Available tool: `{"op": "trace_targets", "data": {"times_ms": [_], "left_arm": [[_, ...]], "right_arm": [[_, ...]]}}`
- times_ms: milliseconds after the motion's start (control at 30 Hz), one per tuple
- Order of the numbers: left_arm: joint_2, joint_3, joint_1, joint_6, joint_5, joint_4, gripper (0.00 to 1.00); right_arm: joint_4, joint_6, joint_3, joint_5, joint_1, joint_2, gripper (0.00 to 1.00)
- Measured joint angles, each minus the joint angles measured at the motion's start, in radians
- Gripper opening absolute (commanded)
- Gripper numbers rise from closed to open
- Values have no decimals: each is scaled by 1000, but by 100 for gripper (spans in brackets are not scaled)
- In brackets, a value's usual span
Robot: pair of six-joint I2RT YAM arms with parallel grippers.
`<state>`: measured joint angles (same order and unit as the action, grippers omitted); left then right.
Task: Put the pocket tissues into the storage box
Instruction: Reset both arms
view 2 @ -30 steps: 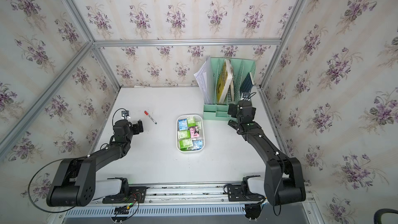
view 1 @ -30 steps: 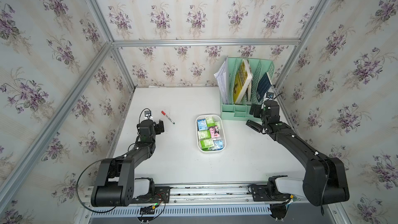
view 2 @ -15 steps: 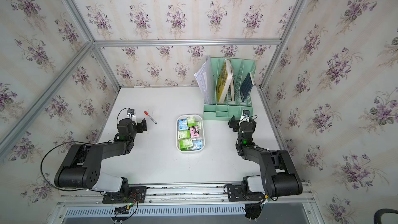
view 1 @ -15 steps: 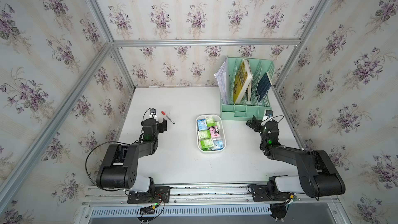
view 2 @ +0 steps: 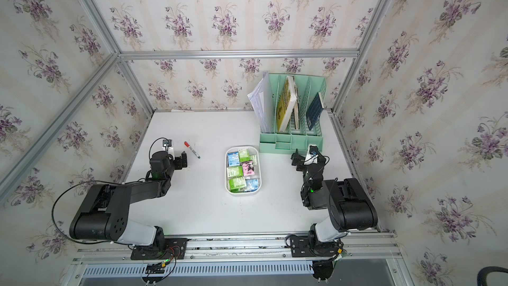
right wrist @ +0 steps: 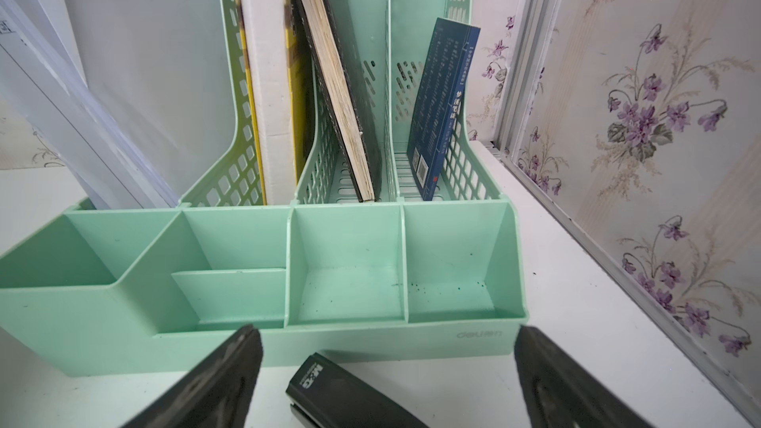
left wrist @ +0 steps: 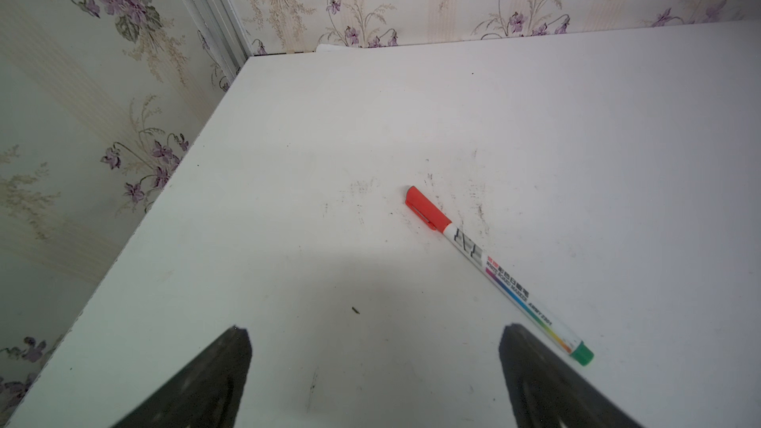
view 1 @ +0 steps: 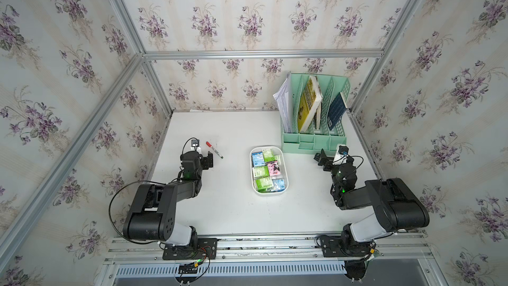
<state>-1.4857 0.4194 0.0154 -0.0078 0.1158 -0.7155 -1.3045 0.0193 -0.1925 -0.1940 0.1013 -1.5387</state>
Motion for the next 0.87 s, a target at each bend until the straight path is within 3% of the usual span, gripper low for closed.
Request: {"op": "trace_targets", "data": {"times_ms": [867], "left_arm": [[-5,9,12,9,12,6,99]], "right_arm": [[-2,-1,-6,3,-3,0,100]]}}
